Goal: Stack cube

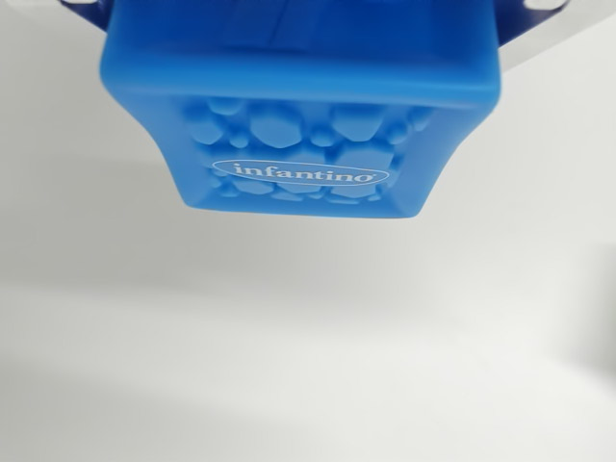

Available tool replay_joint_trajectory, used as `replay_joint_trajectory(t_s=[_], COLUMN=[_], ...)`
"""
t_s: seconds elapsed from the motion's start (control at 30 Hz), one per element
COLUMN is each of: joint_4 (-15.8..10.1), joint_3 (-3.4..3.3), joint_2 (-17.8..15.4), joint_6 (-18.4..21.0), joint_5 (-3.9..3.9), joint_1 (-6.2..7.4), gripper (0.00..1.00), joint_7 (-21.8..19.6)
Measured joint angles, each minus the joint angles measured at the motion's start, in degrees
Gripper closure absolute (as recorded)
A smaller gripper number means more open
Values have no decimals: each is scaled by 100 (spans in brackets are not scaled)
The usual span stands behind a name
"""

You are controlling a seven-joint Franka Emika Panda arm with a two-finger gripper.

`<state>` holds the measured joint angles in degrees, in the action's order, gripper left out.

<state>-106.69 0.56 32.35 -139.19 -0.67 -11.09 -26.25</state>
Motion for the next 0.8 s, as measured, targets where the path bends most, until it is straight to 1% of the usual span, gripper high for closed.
replay_joint_trajectory(t_s=[0.8], joint_4=[-100], joint_3=[0], joint_2=[-191], joint_6=[89], joint_5=[1], joint_1=[410], gripper=[100], joint_7=[-1307])
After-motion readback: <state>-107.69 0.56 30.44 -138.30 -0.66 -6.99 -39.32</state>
